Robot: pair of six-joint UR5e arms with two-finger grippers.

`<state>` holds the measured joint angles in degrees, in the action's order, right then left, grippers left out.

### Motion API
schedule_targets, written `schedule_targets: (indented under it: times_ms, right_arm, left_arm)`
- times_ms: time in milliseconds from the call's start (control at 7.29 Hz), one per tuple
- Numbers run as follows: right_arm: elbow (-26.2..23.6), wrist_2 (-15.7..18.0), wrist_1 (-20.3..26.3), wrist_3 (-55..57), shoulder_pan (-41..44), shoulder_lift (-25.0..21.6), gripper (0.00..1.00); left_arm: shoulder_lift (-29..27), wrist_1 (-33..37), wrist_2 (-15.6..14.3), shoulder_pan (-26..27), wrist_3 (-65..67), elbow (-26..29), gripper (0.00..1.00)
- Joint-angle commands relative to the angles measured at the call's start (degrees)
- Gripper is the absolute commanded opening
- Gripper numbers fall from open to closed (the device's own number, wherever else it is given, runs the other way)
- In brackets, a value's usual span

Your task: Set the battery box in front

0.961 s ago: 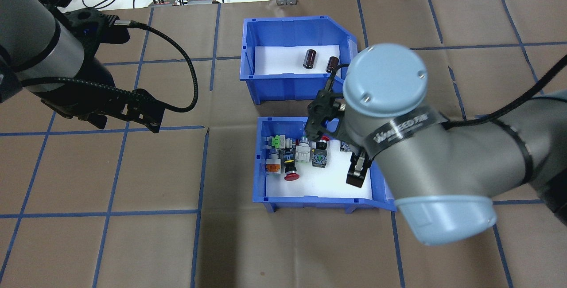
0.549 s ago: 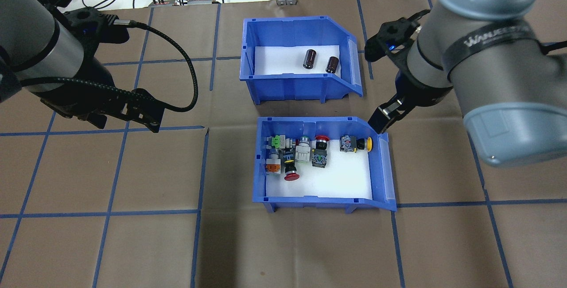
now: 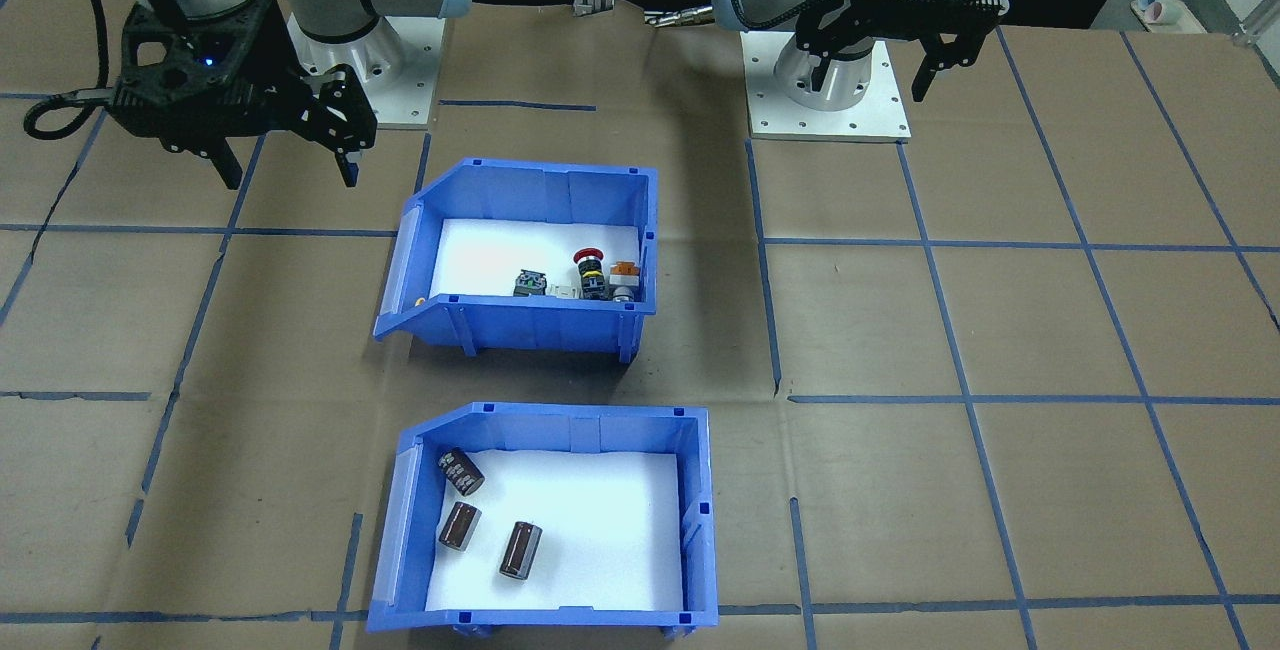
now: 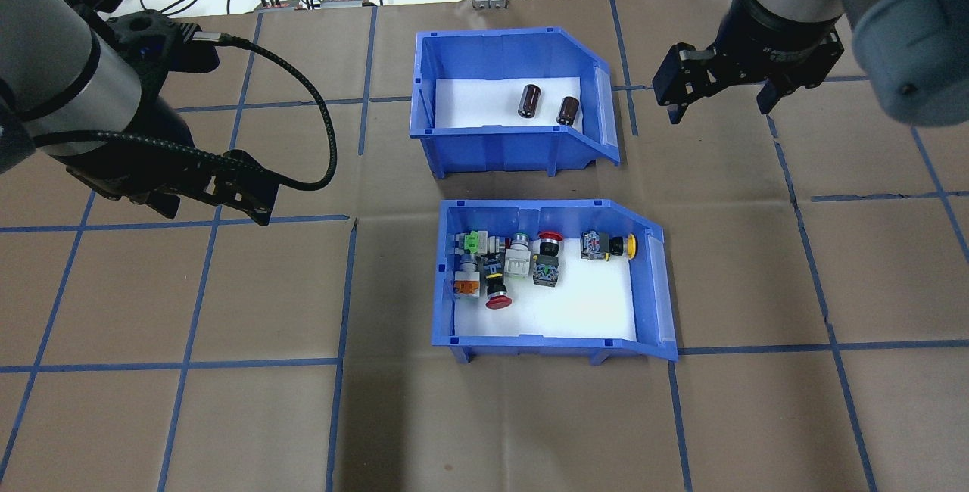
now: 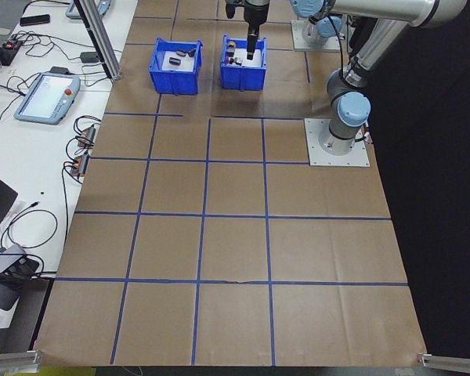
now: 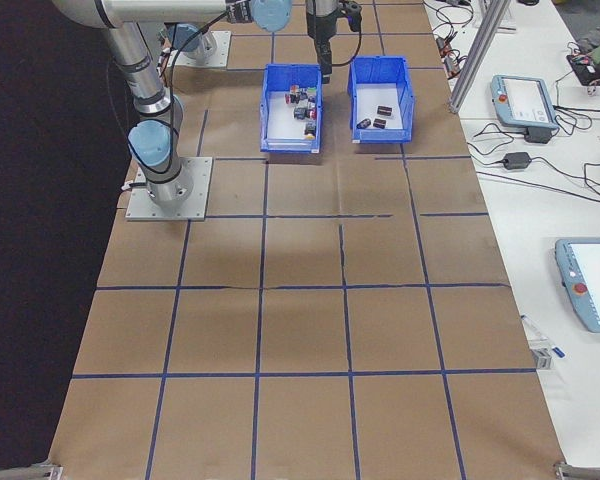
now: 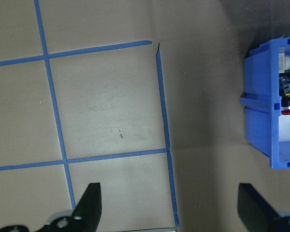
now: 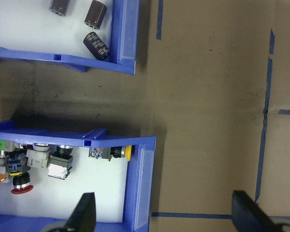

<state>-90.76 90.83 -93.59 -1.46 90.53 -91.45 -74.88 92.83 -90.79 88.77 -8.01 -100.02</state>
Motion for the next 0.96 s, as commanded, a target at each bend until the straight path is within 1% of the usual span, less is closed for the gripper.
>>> schedule_targets:
  times_ms: [0, 412, 824]
  right_arm:
    - [1.73, -0.13, 2.01, 4.96, -0.44, 1.36, 1.0]
    - [0.5, -0.13, 2.01, 5.07, -0.44, 1.36, 1.0]
    - [0.59, -0.13, 2.01, 5.07, -0.53, 1.36, 1.0]
  left_arm:
    - [-0.01, -0.01, 0.0, 0.0, 0.01, 0.08, 0.99]
    - [-0.01, -0.1, 0.0, 0.0, 0.1, 0.17, 0.99]
    - [-0.09, -0.1, 0.0, 0.0, 0.01, 0.26, 0.99]
